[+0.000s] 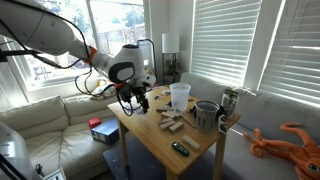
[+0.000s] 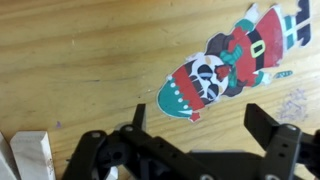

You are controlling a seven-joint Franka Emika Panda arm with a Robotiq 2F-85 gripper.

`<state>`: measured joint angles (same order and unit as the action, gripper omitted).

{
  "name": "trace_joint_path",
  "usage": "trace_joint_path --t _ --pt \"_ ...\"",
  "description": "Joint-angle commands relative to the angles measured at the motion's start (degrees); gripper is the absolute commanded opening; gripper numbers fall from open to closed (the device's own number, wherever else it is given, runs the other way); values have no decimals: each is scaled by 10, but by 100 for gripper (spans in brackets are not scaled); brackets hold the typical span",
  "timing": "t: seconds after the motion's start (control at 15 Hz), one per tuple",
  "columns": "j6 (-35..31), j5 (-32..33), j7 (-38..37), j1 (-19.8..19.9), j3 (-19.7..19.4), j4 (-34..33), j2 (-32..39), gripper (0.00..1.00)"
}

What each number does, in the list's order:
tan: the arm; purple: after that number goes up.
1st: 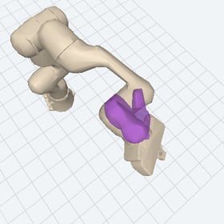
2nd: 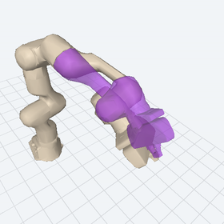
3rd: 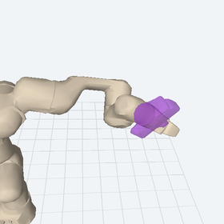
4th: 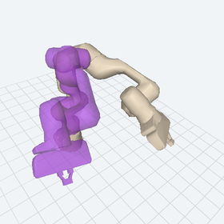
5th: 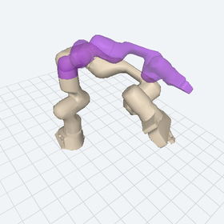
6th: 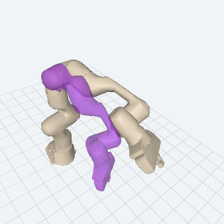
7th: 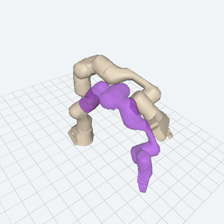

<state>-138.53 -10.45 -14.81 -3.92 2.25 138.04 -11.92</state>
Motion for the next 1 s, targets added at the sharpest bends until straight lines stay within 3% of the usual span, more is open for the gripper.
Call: trace_joint_path --t 0.0,0.47,0.93 --pt "13 4 -22 17 0 -8 5 100" --pt "67 15 -17 47 -12 -41 14 100" --pt "82 73 -62 57 -6 -109 67 100"
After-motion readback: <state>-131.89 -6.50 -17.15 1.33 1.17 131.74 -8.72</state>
